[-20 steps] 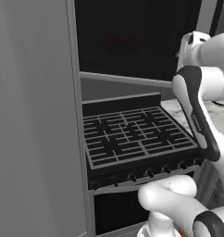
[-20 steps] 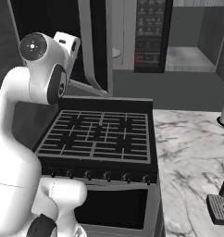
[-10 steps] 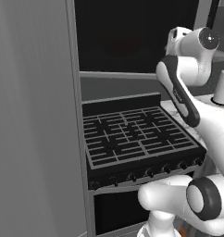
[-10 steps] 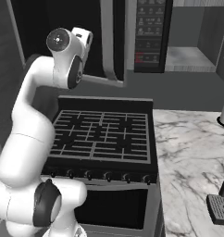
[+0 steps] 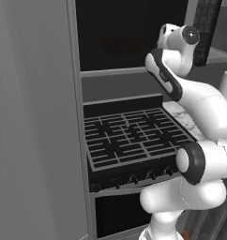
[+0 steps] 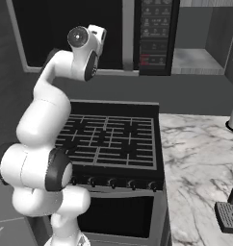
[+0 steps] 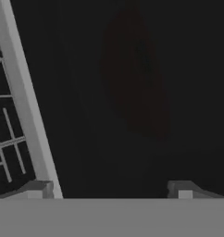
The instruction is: Pick the sweet potato from the sink and place it in the bowl. Then pick the bowl and place it in the microwave. Then close the microwave door and press the start button.
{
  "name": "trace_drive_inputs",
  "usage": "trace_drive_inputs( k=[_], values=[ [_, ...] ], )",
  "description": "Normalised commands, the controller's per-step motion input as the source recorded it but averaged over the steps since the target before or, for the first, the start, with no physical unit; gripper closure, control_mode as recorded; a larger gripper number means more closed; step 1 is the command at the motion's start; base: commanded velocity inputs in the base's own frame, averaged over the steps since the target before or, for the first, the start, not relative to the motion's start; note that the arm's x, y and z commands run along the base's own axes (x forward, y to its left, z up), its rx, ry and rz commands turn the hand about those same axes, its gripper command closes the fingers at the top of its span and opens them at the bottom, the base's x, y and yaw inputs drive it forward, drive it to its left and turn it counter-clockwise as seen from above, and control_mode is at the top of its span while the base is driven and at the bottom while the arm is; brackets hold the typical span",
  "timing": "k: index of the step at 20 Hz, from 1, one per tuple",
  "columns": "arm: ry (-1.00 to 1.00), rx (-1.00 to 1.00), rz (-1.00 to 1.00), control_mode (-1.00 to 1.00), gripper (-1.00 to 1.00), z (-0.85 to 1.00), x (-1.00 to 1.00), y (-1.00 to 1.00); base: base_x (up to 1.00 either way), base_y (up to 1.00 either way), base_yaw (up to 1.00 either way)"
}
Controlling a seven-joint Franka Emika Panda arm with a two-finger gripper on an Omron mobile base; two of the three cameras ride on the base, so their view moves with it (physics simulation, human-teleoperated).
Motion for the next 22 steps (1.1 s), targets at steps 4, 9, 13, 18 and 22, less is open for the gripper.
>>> trace_drive_inputs(
  k=[4, 9, 13, 18, 22],
  values=[
    [0.0, 0.0, 0.0, -1.0, -1.0, 0.0, 0.93, -0.12, 0.0, 0.0, 0.0],
    [0.0, 0.0, 0.0, -1.0, -1.0, 0.0, 0.58, -0.03, 0.0, 0.0, 0.0],
    [-0.07, 0.0, 0.01, -1.0, -1.0, 0.0, -0.65, -0.01, 0.0, 0.0, 0.0],
    [-0.18, 0.0, 0.07, -1.0, -1.0, -0.09, -1.0, -0.29, 0.0, 0.0, 0.0],
    [-0.1, 0.0, 0.12, -1.0, -1.0, -0.59, -1.0, -0.55, 0.0, 0.0, 0.0]
  ],
)
